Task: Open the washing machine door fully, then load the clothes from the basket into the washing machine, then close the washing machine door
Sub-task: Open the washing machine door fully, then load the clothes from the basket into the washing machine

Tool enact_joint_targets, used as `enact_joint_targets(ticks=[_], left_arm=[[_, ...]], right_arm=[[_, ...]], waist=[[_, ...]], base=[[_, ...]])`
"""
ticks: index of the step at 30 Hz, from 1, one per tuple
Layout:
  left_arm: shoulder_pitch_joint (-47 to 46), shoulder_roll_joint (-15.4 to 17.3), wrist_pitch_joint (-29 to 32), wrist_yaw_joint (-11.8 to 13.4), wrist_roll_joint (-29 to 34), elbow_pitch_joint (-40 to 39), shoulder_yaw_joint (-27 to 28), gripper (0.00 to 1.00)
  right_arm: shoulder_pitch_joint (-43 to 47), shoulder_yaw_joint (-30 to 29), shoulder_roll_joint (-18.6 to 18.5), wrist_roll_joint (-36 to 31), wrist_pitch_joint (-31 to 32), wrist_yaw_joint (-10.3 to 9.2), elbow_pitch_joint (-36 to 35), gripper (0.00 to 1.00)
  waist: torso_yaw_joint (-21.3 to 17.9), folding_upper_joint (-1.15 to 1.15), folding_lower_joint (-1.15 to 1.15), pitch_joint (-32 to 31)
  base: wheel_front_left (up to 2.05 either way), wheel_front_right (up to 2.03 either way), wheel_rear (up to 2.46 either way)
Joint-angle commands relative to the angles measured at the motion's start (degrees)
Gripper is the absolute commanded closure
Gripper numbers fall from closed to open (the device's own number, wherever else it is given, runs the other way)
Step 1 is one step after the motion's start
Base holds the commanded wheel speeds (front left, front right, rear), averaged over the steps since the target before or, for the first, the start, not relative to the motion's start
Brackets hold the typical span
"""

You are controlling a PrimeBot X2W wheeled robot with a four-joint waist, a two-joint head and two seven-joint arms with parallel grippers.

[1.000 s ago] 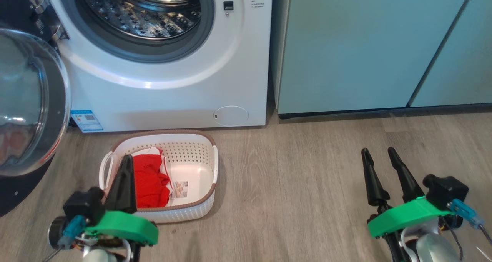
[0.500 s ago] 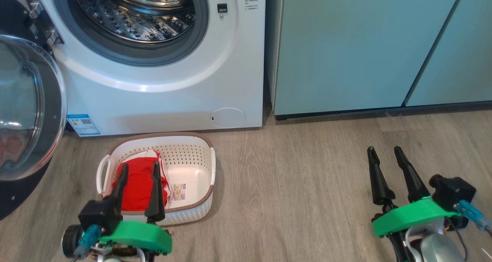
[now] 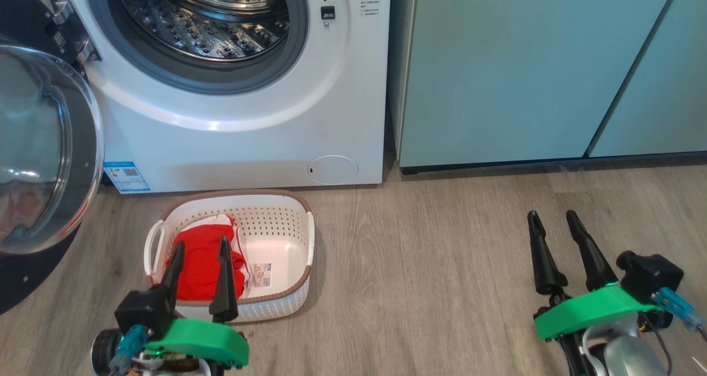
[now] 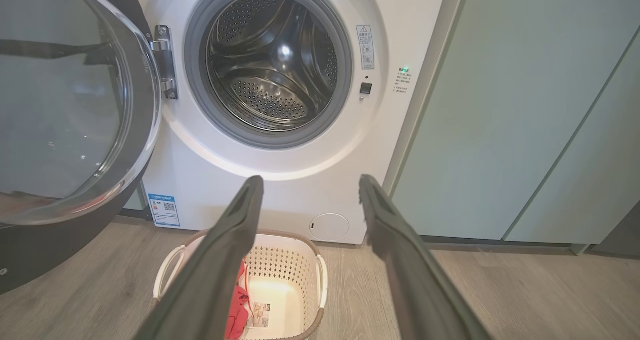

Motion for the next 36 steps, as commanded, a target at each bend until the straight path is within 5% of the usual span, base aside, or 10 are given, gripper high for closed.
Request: enact_joint_targets(ticks=[1, 28, 36], left_arm=[[-1.9, 0.4, -0.3, 0.3, 0.3, -1.6, 1.7, 0.00], [-2.4, 0.4, -0.3, 1.3, 2.0, 1.3, 0.0, 0.00], [-2.1, 0.4, -0.3, -0.7, -0.6, 0.4, 0.1, 0.00]], right_arm=[[-0.9, 1.4, 0.1, 0.1, -0.8, 0.00, -2.1, 0.00], [-1.6, 1.6, 0.1, -0.3, -0.8, 0.00, -0.6, 0.00], [-1.6, 1.9, 0.1, -0.3, -0.8, 0.00, -0.4, 0.00]], waist=[[0.0, 0.00, 0.00, 0.0], [0.6, 0.00, 0.00, -0.4], [0.7, 0.00, 0.00, -0.7]], base=[[0.00, 0.00, 0.00], [0.00, 0.00, 0.00], [0.07, -0.07, 0.00]])
